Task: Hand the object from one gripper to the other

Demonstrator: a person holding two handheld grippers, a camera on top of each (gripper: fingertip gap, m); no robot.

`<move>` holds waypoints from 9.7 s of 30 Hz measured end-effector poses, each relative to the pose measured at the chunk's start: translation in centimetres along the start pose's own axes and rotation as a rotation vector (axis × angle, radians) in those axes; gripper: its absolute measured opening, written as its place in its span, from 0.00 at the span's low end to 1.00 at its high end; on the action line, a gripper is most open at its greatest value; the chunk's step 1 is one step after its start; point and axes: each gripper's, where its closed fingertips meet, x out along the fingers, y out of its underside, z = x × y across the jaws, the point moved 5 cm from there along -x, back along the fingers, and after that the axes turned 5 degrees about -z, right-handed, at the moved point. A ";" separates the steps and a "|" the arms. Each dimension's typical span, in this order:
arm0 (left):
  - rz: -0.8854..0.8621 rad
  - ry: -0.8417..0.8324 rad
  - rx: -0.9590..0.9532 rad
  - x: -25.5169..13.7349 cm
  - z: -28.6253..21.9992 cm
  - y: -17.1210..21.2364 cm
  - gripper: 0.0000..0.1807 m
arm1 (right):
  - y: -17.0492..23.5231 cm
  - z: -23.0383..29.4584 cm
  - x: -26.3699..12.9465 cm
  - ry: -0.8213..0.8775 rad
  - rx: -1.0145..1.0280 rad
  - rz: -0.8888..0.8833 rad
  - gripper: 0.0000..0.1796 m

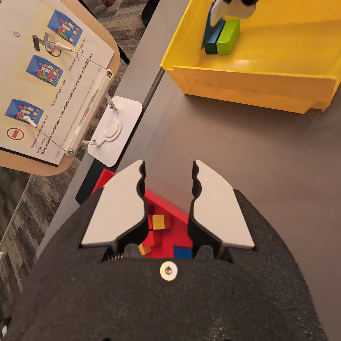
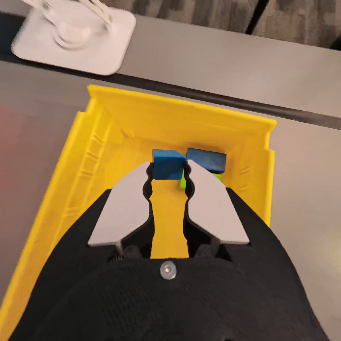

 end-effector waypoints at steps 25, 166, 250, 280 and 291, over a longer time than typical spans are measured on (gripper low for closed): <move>0.020 -0.051 -0.022 -1.0 1.2 0.7 0.24 | 4.2 1.0 5.2 0.150 -0.144 0.248 0.18; -0.153 0.994 0.050 -5.4 -4.8 5.8 0.30 | 4.1 30.2 -13.7 -0.639 -1.606 -0.643 0.19; 0.515 0.230 -0.289 3.1 6.2 20.0 0.19 | 1.0 -0.8 -3.5 0.069 -0.235 0.288 0.23; -0.659 1.144 -0.649 -6.0 -0.2 -2.6 0.19 | -3.0 28.1 -16.6 -0.238 -1.132 -1.196 0.19; -0.655 1.272 -0.762 -5.3 0.3 -2.2 0.19 | -3.4 28.2 -16.6 -0.363 -1.041 -1.040 0.19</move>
